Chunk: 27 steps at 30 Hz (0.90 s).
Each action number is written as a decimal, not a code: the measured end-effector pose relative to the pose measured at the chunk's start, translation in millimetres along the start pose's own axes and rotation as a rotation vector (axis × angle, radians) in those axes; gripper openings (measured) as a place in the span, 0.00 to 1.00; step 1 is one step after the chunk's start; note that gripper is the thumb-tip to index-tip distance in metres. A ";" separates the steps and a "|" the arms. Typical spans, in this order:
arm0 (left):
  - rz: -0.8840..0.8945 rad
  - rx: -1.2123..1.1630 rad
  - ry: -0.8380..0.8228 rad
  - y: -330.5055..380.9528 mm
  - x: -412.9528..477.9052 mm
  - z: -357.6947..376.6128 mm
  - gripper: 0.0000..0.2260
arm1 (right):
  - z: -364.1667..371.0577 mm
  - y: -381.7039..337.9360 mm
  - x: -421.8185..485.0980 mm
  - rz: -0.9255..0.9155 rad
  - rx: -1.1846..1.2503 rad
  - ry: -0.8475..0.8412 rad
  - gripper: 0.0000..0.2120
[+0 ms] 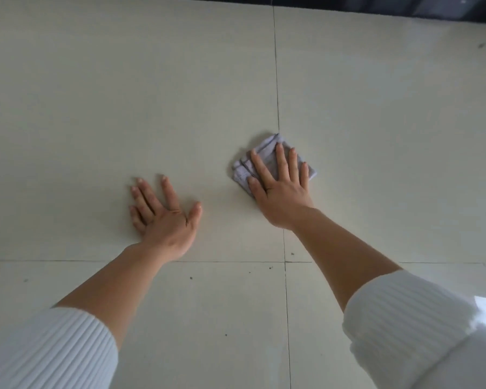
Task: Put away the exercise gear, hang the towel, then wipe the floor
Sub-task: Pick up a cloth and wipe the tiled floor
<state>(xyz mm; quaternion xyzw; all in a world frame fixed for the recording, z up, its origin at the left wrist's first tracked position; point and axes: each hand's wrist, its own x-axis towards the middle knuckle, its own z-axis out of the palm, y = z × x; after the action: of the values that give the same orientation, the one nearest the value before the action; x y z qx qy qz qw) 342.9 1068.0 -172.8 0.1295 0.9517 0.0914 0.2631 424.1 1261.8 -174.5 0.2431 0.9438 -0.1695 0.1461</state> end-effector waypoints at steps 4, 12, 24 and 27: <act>0.074 0.022 -0.039 -9.9 -4.8 -4.6 0.35 | 28.7 -14.5 -62.7 -0.032 -0.024 -0.023 0.25; 0.365 0.453 -0.228 -88.8 -8.3 -64.6 0.31 | 50.5 10.4 -155.6 -0.043 -0.127 0.002 0.26; 0.338 0.392 -0.252 -157.1 20.5 -76.2 0.41 | 53.5 -88.6 -106.8 0.565 0.146 -0.008 0.27; 0.376 0.354 -0.234 -161.1 21.7 -72.6 0.41 | 69.2 -149.1 -113.6 0.387 0.118 -0.052 0.27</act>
<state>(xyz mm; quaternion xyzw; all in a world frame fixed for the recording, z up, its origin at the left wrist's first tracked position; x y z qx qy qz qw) 255.0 913.7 -160.8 0.3571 0.8753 -0.0444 0.3229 457.0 1065.3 -158.9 0.4235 0.8639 -0.1995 0.1857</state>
